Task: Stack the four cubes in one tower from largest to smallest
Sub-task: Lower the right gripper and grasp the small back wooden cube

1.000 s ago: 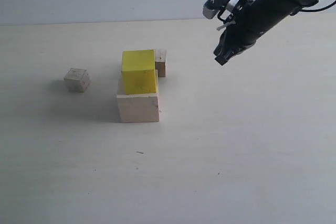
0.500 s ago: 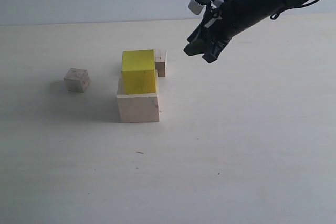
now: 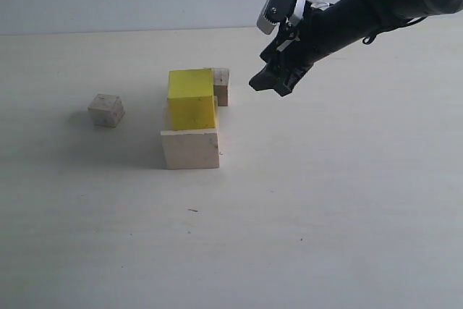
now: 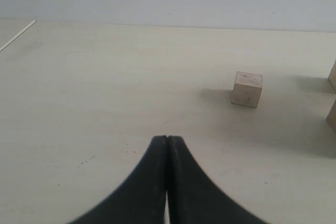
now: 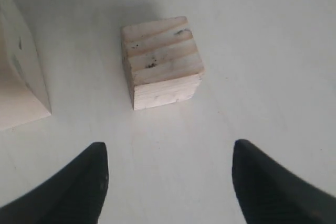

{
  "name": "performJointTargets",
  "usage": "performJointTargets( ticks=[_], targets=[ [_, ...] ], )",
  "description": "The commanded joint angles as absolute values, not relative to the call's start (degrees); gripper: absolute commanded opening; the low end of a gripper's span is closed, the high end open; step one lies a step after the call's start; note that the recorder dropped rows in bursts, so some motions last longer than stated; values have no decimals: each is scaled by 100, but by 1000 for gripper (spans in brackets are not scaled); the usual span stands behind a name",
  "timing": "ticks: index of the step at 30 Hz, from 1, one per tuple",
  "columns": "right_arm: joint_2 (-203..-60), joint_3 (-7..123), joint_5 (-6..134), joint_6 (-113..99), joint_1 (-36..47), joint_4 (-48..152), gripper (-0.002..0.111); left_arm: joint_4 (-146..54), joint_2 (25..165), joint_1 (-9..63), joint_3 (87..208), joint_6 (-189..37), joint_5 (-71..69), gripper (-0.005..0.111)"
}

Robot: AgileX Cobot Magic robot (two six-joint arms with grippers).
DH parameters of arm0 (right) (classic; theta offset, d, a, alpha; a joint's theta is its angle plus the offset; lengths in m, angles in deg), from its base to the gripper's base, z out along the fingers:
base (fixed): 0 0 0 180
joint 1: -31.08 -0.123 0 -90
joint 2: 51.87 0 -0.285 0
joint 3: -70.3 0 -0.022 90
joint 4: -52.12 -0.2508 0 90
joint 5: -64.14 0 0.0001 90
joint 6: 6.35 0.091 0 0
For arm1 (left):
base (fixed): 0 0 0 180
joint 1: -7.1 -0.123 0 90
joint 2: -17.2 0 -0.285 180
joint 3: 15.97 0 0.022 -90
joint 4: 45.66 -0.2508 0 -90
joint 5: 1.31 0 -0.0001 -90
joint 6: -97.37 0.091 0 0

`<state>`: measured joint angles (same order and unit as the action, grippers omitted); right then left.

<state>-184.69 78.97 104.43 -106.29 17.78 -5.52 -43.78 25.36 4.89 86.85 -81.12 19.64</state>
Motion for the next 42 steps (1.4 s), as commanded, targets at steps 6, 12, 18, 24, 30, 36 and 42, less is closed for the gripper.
performJointTargets(
  ticks=[6,12,18,24,30,36,42],
  targets=[
    [-18456,7949,10469,-11611,1776,-1675,64,-4343,2499,492,8682,-8135,1897,0],
    [-18688,8149,10703,-12041,1616,-2028,66,-4343,2499,492,8682,-8135,1897,0],
    [-19135,8436,10562,-12026,1504,-1990,71,-4343,2499,492,8682,-8135,1897,0],
    [-19277,8539,10552,-12017,1504,-2123,71,-4343,2499,492,8682,-8135,1897,0],
    [-19454,8851,10796,-11726,1504,-2123,71,-4343,2499,492,8682,-8135,1897,0],
    [-19533,8894,10796,-11770,1504,-2123,71,-4343,2499,492,8682,-8135,1897,0],
    [-19740,9018,10857,-11710,1504,-2155,71,-4343,2499,492,8682,-8135,1897,0]
  ],
)
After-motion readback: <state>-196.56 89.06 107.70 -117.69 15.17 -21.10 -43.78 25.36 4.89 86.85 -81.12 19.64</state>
